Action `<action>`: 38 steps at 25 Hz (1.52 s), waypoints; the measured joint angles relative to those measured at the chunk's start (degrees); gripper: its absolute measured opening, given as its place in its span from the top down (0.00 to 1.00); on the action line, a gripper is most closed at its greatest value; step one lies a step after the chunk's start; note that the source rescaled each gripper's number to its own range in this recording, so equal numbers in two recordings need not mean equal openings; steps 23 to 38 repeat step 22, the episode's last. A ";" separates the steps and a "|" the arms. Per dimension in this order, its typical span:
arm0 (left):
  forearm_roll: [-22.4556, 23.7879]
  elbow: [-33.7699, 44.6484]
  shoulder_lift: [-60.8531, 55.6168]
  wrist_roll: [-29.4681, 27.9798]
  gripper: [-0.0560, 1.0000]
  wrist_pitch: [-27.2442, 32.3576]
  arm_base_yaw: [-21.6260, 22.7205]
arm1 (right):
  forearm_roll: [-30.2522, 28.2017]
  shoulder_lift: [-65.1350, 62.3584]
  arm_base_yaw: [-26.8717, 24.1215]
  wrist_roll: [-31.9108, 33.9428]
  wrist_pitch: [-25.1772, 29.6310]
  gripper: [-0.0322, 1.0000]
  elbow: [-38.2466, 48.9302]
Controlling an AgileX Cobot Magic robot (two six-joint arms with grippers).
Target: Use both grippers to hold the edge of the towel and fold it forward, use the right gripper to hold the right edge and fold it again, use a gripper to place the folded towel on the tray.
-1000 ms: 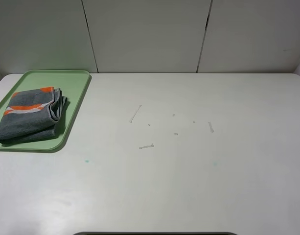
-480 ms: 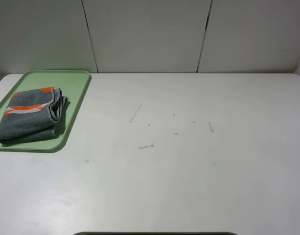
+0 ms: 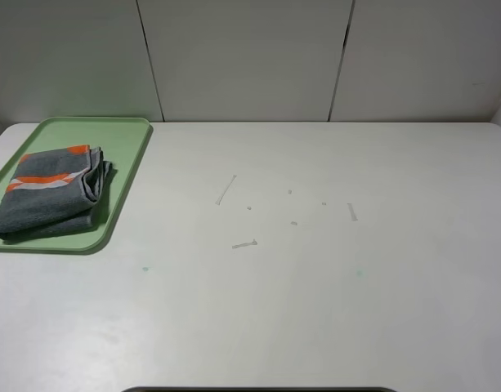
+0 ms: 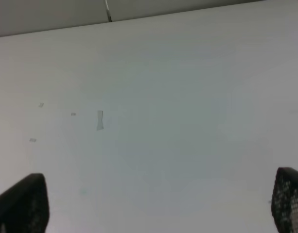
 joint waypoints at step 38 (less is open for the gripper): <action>0.00 0.00 0.00 0.05 0.01 0.37 0.06 | 0.13 0.00 0.00 0.00 0.00 0.00 0.00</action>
